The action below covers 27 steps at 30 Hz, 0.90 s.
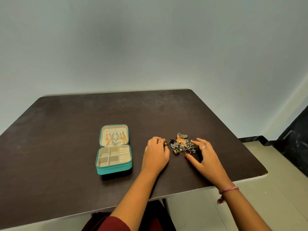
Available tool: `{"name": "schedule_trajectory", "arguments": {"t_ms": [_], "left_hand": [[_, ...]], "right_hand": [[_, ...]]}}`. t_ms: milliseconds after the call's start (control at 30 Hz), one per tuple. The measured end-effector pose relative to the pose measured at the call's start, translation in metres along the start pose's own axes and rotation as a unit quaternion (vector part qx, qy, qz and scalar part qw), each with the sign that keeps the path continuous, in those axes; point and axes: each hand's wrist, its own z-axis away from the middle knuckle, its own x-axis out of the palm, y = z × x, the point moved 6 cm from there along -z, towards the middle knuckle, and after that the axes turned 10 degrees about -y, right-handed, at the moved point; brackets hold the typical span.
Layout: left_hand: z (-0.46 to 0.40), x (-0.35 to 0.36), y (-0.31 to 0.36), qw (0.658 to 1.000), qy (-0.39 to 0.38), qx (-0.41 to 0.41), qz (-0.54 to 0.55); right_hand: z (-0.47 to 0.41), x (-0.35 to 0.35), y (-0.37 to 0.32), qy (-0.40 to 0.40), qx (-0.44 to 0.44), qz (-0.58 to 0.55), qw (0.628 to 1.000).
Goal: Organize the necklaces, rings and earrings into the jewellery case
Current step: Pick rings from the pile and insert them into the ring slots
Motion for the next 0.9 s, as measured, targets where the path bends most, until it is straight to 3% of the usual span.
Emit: {"name": "schedule_trajectory", "arguments": {"t_ms": [367,600,900], "left_hand": [[0.036,-0.009,-0.006,0.998,0.011,-0.016,0.066],[0.070,-0.023,-0.021,0.995,0.031,-0.037,0.083],[0.087,-0.028,-0.018,0.998,0.017,-0.019,0.052]], "right_hand": [[0.000,0.000,-0.004,-0.009,-0.017,0.019,1.000],[-0.002,-0.008,-0.038,0.067,-0.047,0.125,0.989],[-0.057,0.013,-0.096,-0.036,0.009,0.202,0.979]]}}
